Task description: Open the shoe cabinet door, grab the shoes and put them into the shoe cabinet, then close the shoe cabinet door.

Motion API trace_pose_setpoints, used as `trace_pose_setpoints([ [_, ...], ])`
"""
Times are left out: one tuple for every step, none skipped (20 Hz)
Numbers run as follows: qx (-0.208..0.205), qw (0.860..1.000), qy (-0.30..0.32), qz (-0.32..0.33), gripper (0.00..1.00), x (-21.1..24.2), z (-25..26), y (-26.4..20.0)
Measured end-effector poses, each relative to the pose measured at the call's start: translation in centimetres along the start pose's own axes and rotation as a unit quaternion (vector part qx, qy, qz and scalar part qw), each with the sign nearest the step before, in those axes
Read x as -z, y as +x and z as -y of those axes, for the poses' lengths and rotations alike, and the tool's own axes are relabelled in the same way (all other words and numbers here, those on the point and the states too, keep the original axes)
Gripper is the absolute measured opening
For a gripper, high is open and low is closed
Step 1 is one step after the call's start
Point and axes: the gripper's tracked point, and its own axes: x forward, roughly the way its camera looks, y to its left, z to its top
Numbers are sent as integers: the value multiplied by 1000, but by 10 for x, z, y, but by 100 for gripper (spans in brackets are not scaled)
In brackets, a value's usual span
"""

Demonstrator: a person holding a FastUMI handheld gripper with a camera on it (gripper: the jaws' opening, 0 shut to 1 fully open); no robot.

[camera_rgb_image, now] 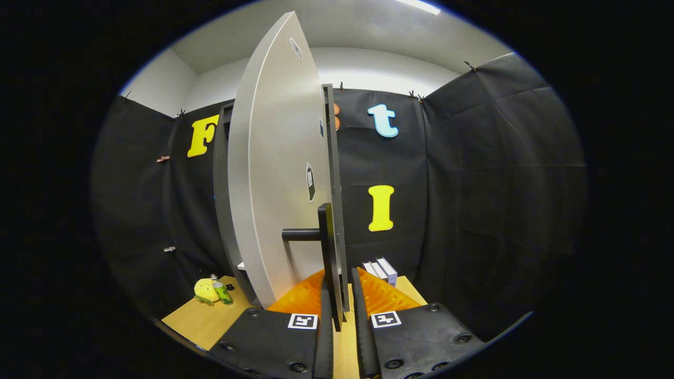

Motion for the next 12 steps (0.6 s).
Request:
trace_pose_setpoints([
  [-3,1000,3,0,22,0,0,-1],
  [-2,1000,3,1,22,-1,2,-4],
  [0,1000,2,4,22,-1,7,-6],
  [3,1000,3,6,22,-2,7,-7],
  [5,1000,5,8,22,-3,7,-6],
  [7,1000,9,9,22,-4,9,-9],
  [12,1000,12,11,22,-4,13,-13],
  [18,1000,12,16,22,-8,17,-18],
  [18,999,11,24,22,-12,20,-23],
  [14,999,9,31,22,-17,20,-32],
  [18,999,1,35,22,-18,23,-34],
  [18,999,-4,35,22,-19,24,-39],
])
